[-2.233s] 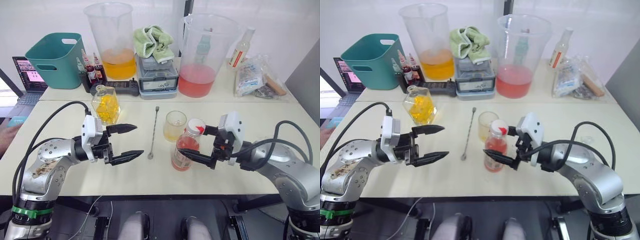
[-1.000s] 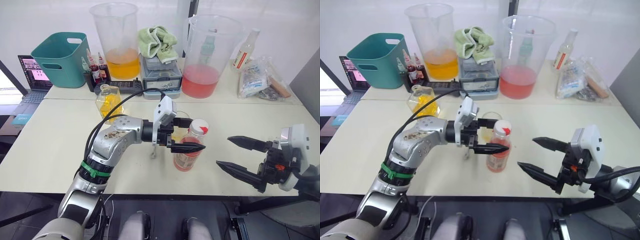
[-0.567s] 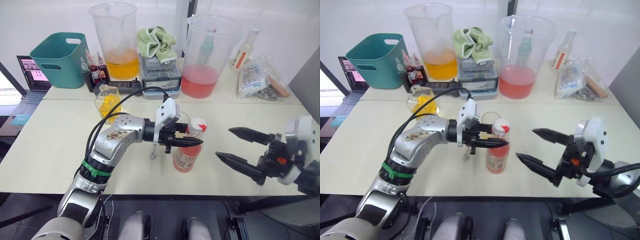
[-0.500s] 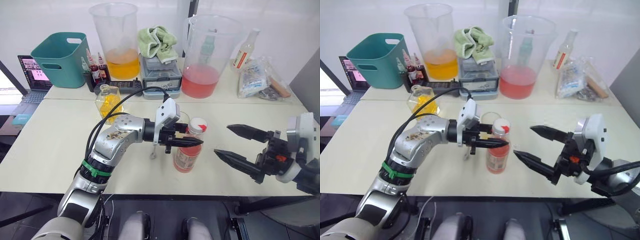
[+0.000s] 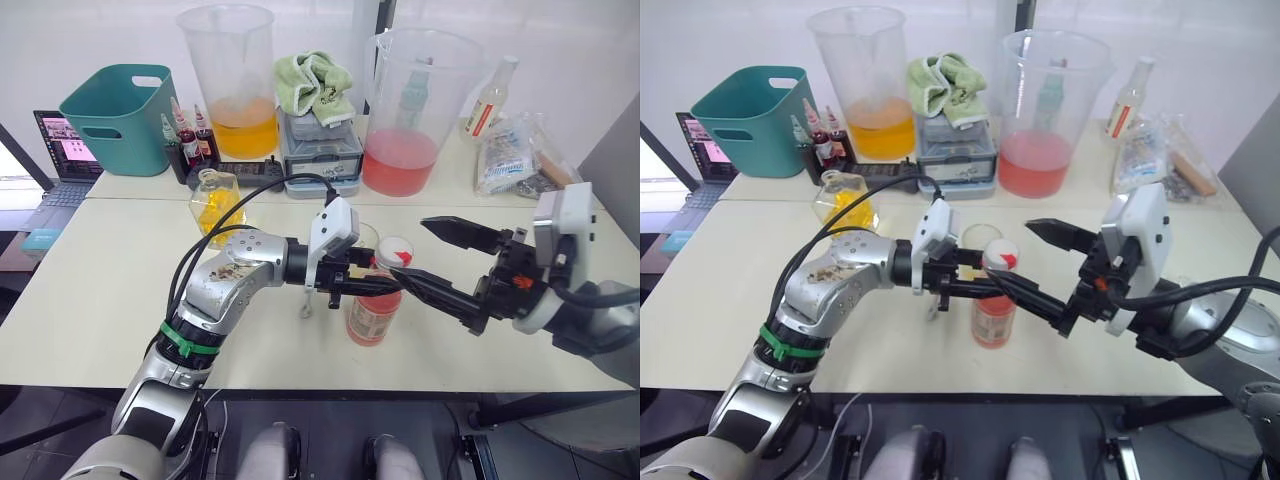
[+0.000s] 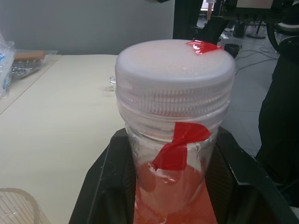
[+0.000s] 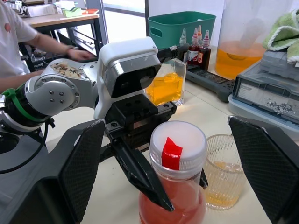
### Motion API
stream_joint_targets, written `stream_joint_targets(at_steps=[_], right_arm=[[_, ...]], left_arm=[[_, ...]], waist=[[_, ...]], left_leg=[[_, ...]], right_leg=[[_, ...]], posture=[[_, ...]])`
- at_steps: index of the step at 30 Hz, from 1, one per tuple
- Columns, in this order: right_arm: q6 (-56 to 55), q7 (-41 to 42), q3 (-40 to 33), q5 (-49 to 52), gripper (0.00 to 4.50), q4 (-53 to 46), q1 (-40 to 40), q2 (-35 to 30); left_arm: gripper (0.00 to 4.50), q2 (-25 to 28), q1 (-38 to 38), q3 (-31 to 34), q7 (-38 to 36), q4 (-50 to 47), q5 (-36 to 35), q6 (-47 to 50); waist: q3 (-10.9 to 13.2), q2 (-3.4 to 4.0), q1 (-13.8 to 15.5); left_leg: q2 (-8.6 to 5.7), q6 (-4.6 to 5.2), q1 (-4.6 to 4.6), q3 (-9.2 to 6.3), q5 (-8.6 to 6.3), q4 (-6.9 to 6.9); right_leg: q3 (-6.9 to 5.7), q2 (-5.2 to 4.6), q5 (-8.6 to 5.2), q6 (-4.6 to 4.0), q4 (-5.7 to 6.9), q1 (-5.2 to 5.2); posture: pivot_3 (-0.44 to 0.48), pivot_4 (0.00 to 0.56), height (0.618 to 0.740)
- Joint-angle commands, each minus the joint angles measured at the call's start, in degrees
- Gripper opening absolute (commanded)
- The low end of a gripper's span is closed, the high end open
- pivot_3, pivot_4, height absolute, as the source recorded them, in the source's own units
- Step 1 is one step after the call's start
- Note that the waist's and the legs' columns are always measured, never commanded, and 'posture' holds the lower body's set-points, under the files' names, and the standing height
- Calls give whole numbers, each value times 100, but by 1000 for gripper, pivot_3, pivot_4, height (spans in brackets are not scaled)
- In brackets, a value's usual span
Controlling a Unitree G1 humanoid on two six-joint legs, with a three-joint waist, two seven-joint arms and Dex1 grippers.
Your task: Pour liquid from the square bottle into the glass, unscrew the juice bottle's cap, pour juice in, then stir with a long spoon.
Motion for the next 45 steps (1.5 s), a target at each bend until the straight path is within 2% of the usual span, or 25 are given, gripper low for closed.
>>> stream_joint_targets(at_steps=[1,8,13,16,17,19,22,25,28,34,37,40,42,45], right_arm=[[5,-191,203,-64,4500,-29,-230,-74],[207,-445,770,-564,4500,185,-597,-68],[246,-463,968,-687,2940,337,-779,82],[244,-232,1020,-703,1914,419,-858,96],[236,-159,1025,-698,1697,436,-867,107],[231,156,1084,-751,1697,499,-918,55],[150,1096,1229,-887,1697,851,-1126,-11],[-223,2900,1619,-1430,1697,1616,-1626,-159],[-599,4301,1990,-1970,1697,2352,-2151,-152],[-1225,6460,2775,-2969,1697,3726,-3234,135],[-1171,7161,3098,-3288,1697,4312,-3858,334],[-1004,7463,3296,-3424,1697,4436,-4030,197],[-801,7465,3143,-3354,2749,4454,-4073,180],[-837,7287,2802,-3403,3745,4358,-3938,110]], left_arm=[[1545,1,86,-16,-6,-204,-71,103],[1545,-12,156,-13,70,-335,-92,136],[1513,-20,204,-8,119,-413,-98,166],[1513,-27,226,-11,157,-446,-85,174],[1513,-28,234,-15,165,-459,-81,172],[1513,-34,241,-22,181,-474,-76,171],[1513,-29,235,-40,206,-476,-35,143],[1513,-56,156,-55,188,-302,23,87],[1513,-53,118,-77,158,-205,76,36],[1513,67,209,-147,12,-253,120,-38],[1513,40,215,-209,13,-276,134,-64],[1513,23,211,-285,-23,-310,183,-165],[1513,19,206,-303,-29,-295,218,-223],[1513,-18,200,-302,-10,-250,238,-271]], waist=[[0,0,2],[0,1,2],[-1,1,-1],[-1,1,-3],[-1,1,-2],[-1,1,-2],[-1,1,-10],[-1,1,-13],[-1,2,-11],[-1,2,-17],[-1,2,-22],[-1,3,2],[-1,3,2],[-1,3,0]], left_leg=[[0,0,0,-1,0,0],[0,0,0,0,0,0],[0,0,0,1,0,0],[-1,0,0,2,0,0],[0,0,0,2,0,1],[0,0,0,2,0,1],[-1,1,0,3,0,1],[-3,1,0,4,0,2],[-6,3,0,3,-1,4],[-9,3,-1,6,-1,4],[-8,2,-1,7,0,4],[-5,2,-1,5,0,4],[-5,2,-1,3,-1,5],[-5,-2,-1,5,2,4]], right_leg=[[0,0,0,0,1,0],[-1,0,0,0,1,0],[-1,0,0,0,2,-1],[0,0,0,0,1,0],[0,0,0,0,1,0],[0,0,0,0,2,0],[0,0,0,0,2,0],[0,0,0,0,1,-1],[0,1,0,0,2,0],[1,1,0,0,5,-5],[1,1,1,0,8,-6],[0,0,1,0,11,-7],[0,-1,1,0,10,-3],[0,-2,2,0,9,-3]], posture=[[0,150,736],[0,150,736],[0,150,736],[0,150,736],[0,150,736],[0,150,736],[0,150,736],[0,150,736],[0,150,736],[0,150,736],[0,150,736],[0,150,736],[0,150,736],[0,150,736]])
